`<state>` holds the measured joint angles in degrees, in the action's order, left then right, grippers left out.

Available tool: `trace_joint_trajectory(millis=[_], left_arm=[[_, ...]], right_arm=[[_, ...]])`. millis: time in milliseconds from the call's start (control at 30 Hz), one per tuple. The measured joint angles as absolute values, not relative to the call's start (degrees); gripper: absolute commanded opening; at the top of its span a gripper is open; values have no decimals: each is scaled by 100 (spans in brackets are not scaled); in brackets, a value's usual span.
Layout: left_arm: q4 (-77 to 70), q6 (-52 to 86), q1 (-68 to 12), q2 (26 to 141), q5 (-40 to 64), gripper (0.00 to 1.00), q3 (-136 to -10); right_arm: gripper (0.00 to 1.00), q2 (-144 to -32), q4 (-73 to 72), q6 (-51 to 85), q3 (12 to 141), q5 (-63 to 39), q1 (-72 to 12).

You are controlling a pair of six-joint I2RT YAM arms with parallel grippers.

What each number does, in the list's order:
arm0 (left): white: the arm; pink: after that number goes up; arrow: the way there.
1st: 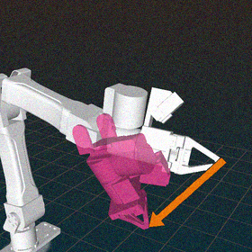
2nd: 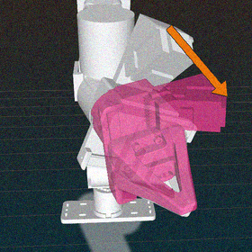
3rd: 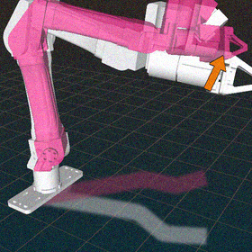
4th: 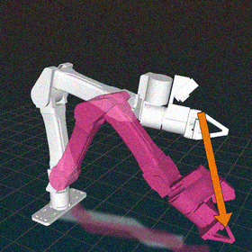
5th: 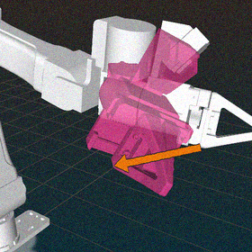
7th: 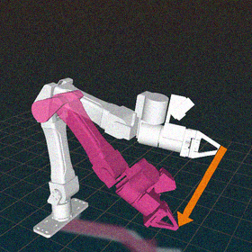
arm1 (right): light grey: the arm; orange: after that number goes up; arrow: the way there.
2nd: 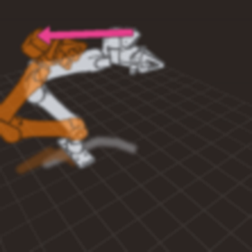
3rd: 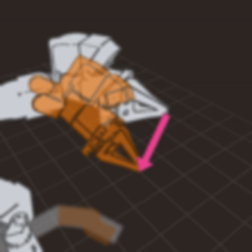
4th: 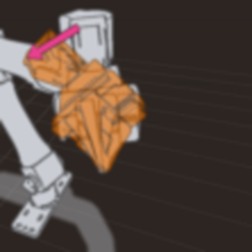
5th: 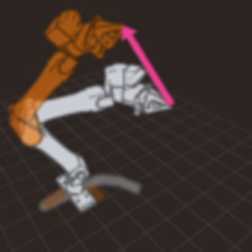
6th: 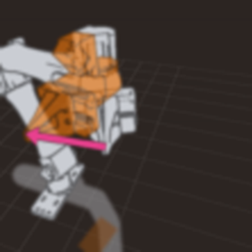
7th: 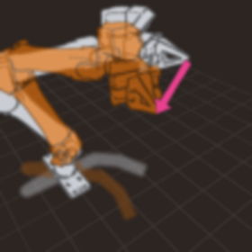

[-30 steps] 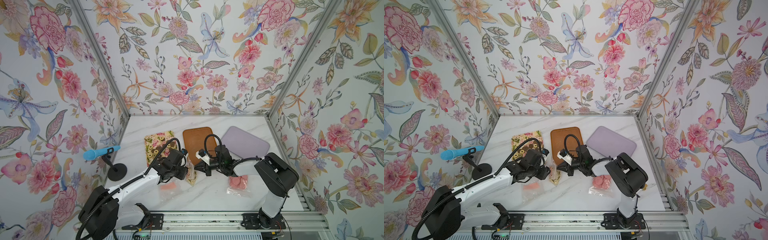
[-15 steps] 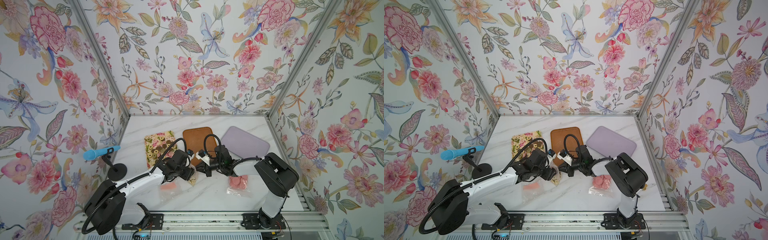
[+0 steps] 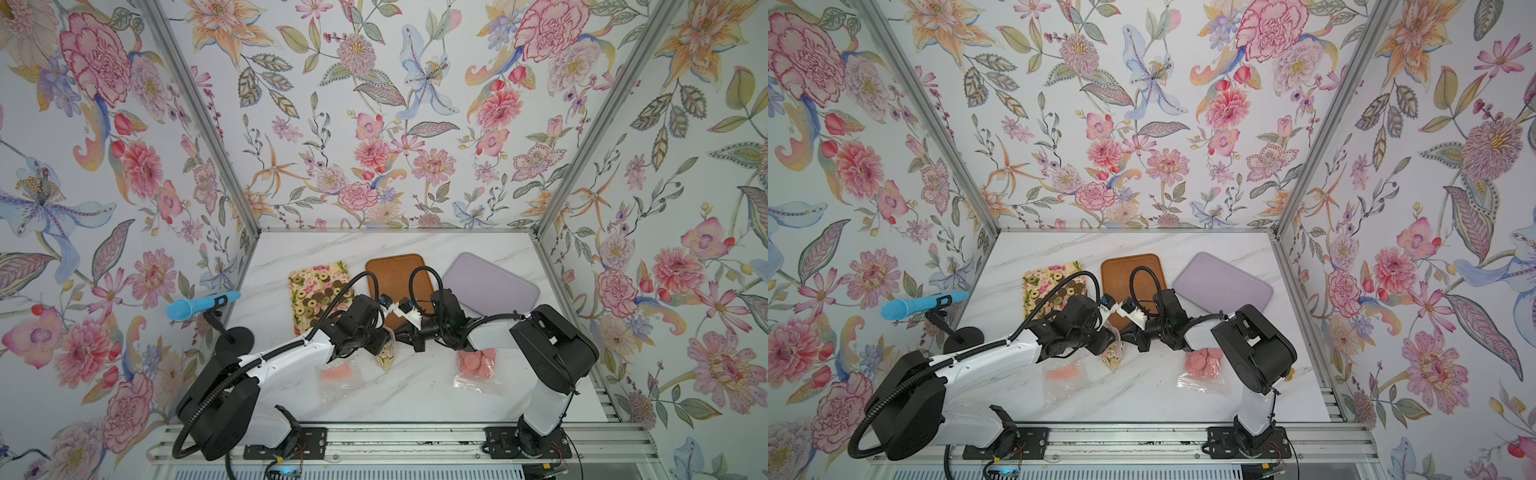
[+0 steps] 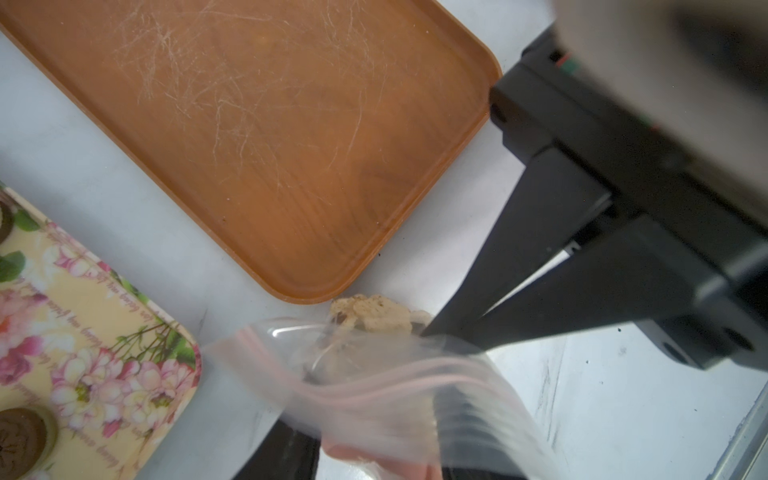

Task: Pour cookies out of the ziploc bag
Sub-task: Open the ziploc bag at the center of the board.

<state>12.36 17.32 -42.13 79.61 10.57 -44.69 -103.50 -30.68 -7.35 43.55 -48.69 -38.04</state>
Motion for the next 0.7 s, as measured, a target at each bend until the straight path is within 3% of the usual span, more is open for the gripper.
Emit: trace_joint_trajectory(millis=[167,367,700], left_arm=[[1234,1658,-4213,8029,1052,26,-4563],[1223,1597,-4211,8090,1090,1,-4598],[1387,1581,-4202,8141,1135,0,-4707]], right_arm=[[0,-10350,-2976,-773,4386,-4860,-3785],[0,-10350,-2880,-797,4394,-4906,-3789],[0,-10350,-2812,-764,4392,-4884,-3774]])
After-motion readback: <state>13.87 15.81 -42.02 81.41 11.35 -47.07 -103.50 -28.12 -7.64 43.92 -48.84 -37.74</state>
